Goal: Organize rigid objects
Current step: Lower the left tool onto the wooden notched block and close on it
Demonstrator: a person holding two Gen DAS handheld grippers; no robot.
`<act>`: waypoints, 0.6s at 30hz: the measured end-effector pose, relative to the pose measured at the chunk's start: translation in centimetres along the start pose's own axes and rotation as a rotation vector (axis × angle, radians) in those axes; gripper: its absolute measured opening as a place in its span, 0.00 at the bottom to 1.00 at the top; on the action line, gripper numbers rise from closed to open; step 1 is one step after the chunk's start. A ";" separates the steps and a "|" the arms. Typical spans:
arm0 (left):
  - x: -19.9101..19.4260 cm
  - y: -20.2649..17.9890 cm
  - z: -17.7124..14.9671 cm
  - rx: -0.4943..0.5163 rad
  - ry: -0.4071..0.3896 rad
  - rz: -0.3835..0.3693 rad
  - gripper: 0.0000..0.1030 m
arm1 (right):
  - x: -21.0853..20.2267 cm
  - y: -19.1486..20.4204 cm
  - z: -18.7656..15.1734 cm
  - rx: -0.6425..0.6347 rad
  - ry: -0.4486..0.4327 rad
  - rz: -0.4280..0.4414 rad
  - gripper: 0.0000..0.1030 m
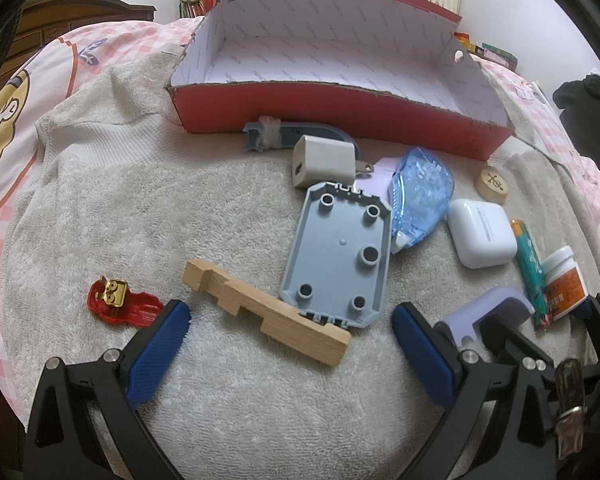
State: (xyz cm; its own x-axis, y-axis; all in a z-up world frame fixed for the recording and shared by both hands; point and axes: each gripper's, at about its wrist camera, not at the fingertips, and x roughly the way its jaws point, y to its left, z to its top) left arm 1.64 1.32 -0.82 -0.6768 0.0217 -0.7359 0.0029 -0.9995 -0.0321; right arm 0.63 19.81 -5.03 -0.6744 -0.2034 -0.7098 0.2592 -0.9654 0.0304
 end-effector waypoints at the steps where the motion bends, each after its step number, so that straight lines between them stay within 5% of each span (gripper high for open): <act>1: -0.1 0.0 0.1 -0.002 0.001 -0.003 1.00 | 0.0 0.0 0.0 0.000 0.000 0.000 1.00; 11: -0.1 -0.1 2.0 0.039 -0.011 0.015 0.98 | 0.0 0.1 0.0 0.011 -0.005 0.016 1.00; 14: -0.1 -0.4 2.5 0.066 -0.030 0.017 0.92 | 0.0 0.0 0.1 0.015 -0.007 0.022 1.00; 18: -0.2 -0.9 3.1 0.099 -0.062 0.004 0.68 | -0.2 -0.1 0.0 0.020 -0.012 0.031 1.00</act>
State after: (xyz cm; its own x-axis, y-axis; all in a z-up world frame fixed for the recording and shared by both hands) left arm -0.55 2.12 1.48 -0.7213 0.0189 -0.6924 -0.0649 -0.9971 0.0404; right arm 0.69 19.92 -4.89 -0.6743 -0.2349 -0.7001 0.2661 -0.9617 0.0664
